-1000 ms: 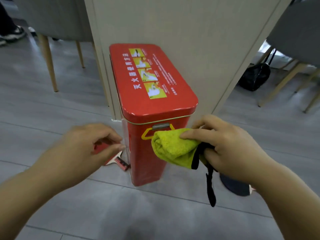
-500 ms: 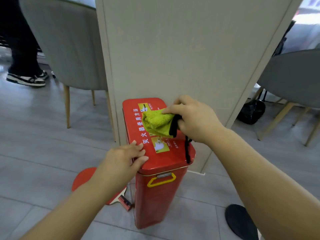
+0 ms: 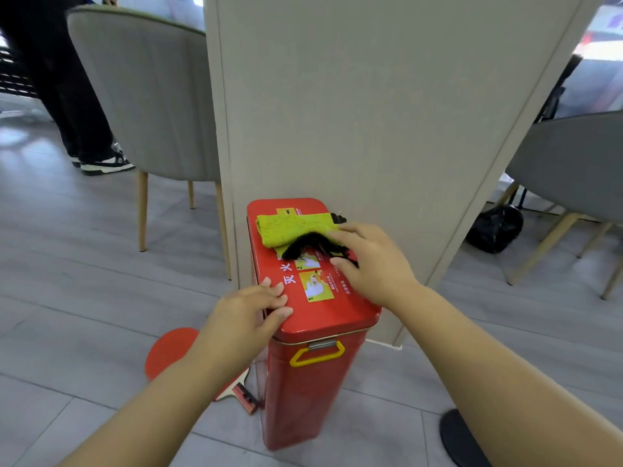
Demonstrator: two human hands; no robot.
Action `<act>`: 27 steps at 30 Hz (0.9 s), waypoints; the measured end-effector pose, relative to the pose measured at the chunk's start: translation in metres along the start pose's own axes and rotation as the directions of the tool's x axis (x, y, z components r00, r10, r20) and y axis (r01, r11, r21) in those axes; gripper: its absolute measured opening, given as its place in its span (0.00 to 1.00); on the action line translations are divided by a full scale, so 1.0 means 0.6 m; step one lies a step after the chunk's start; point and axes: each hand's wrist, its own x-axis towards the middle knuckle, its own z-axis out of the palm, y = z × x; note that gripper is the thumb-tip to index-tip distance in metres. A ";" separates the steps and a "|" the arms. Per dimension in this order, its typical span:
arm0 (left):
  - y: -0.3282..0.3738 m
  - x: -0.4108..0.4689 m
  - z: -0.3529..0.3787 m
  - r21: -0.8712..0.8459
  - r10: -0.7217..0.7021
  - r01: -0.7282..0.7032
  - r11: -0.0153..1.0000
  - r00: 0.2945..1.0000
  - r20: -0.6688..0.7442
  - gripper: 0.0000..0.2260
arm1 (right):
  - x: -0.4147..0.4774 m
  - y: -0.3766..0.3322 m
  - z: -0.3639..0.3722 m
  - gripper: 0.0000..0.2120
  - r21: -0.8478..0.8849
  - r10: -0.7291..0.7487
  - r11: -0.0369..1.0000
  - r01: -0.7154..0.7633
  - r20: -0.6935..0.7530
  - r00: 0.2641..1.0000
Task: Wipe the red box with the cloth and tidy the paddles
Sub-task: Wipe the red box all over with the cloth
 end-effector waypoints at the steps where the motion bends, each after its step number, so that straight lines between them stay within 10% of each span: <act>1: 0.000 -0.002 0.003 -0.001 -0.001 0.001 1.000 1.000 -0.021 0.12 | -0.016 0.005 -0.007 0.22 0.005 0.085 0.996 -0.085 -0.001 0.996; 5: 0.002 -0.010 0.017 -0.107 -0.136 0.128 0.986 0.988 -0.074 0.11 | -0.066 0.025 -0.006 0.26 0.048 0.404 0.906 -0.420 0.194 0.894; 11: 0.021 -0.008 0.029 -0.463 -0.477 0.443 0.767 0.877 0.048 0.25 | -0.085 0.017 0.031 0.23 0.387 0.469 0.703 -0.596 0.378 0.798; 27: -0.037 -0.029 -0.011 -0.761 -0.444 0.420 0.495 0.875 0.194 0.16 | -0.122 -0.084 0.027 0.21 0.351 0.567 0.691 -0.632 0.278 0.775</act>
